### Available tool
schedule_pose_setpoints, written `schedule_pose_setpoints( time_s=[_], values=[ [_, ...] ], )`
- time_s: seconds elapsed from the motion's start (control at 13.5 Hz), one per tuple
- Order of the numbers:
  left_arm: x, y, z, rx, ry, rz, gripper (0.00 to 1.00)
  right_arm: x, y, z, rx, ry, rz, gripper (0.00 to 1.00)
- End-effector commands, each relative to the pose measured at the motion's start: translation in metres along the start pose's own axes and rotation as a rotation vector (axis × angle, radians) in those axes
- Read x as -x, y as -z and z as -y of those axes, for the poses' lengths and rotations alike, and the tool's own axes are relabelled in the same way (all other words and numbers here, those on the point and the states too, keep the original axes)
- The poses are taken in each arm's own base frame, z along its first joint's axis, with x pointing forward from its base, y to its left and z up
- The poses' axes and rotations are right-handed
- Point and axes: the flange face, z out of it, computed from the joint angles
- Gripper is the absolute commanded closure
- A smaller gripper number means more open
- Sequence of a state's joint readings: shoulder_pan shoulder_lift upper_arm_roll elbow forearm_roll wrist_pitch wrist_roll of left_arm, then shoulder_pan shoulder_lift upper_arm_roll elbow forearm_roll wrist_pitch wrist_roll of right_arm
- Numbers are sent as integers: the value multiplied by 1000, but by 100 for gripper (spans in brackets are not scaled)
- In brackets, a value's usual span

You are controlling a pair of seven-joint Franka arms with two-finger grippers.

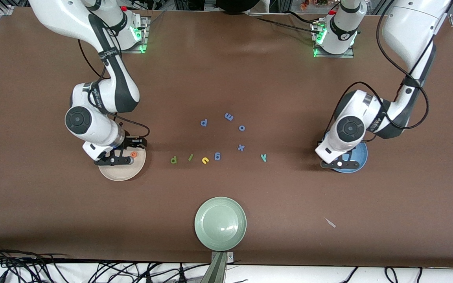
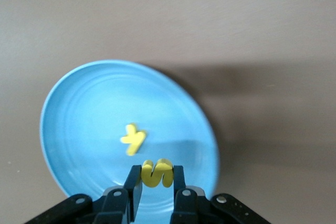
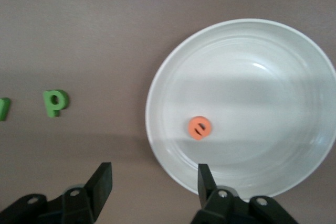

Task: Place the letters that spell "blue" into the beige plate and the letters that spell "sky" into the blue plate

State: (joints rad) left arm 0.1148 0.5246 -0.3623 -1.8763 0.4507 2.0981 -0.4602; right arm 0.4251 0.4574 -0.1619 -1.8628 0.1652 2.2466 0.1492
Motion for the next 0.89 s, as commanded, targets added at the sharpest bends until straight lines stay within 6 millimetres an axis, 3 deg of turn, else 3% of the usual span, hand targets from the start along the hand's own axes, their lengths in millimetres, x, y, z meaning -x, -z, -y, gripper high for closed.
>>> schedule_pose_setpoints(
  time_s=[0.0, 0.15, 0.37, 0.52, 0.67, 0.81],
  values=[
    [3, 7, -12, -8, -24, -16, 0, -6, 0, 47, -24, -62, -15, 26],
    [9, 26, -48, 49, -11, -28, 0, -13, -10, 87, -23, -110, -27, 26],
    [11, 53, -107, 107, 80, -56, 0, -13, -30, 130, -23, -189, -50, 26],
    [4, 56, -147, 196, 198, -10, 0, -16, -48, 137, -37, -236, -81, 26],
    [-12, 67, -181, 236, 190, -35, 0, -15, -68, 153, -56, -264, -94, 26],
    [-29, 59, -187, 266, 176, -44, 0, -19, -77, 166, -71, -280, -100, 26]
  ],
)
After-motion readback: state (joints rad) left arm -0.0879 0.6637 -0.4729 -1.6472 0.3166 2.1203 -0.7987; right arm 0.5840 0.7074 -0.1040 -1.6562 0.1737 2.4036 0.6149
